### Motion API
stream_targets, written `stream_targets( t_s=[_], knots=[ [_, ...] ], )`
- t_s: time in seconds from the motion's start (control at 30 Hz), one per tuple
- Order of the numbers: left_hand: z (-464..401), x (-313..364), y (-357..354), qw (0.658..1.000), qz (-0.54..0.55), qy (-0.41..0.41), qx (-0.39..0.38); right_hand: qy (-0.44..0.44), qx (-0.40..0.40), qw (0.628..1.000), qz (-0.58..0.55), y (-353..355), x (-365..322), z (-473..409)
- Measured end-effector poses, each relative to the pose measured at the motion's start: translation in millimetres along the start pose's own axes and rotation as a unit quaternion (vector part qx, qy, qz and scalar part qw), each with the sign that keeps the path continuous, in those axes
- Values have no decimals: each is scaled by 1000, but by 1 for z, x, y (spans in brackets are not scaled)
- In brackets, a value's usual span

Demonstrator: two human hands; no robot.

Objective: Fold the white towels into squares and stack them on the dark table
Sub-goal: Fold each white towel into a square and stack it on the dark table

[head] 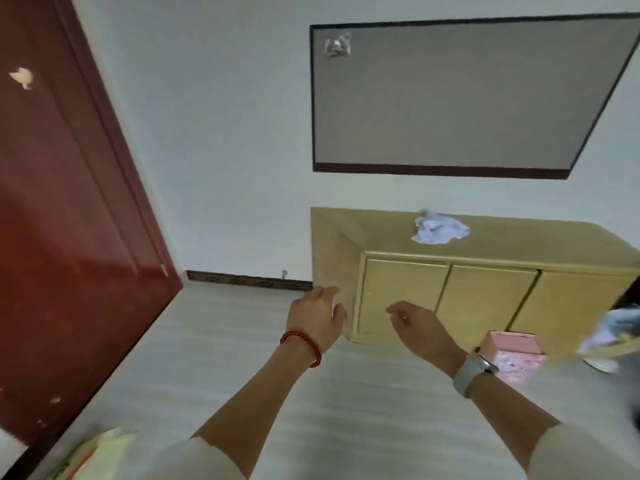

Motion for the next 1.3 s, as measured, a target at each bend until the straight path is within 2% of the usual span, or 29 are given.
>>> stream_targets(
  t_s=[0.17,0.23,0.33,0.6,0.8,1.0,1.1,1.3],
  knots=[
    [-95,98,-100,995,36,-74,-57,-94,62,994,-7,44,111,-66],
    [-112,111,-117,993,45,-84,-66,-112,59,992,-8,48,127,-81],
    [-181,153,-191,988,50,-124,-82,-144,77,987,-11,58,194,-145],
    [-383,213,-341,983,86,-116,-112,-207,96,974,3,73,325,-345],
    [-477,245,-440,978,105,-85,-161,-249,90,964,-1,77,412,-442],
    [-533,257,-557,975,107,-40,-192,-230,42,972,12,43,502,-542],
    [-553,257,-622,973,96,-7,-208,-209,-16,978,23,11,551,-588],
    [-599,258,-695,986,53,55,-149,-121,-103,986,57,-34,613,-674]
  ],
)
Point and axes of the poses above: each hand's wrist, its own z-axis away from the middle knuckle, its own y-axis out of the back of the hand, x = y × z, the point moved 6 cm from there along -z, towards the middle knuckle, and after that the axes turned 15 degrees about x, right-handed, at the moved point
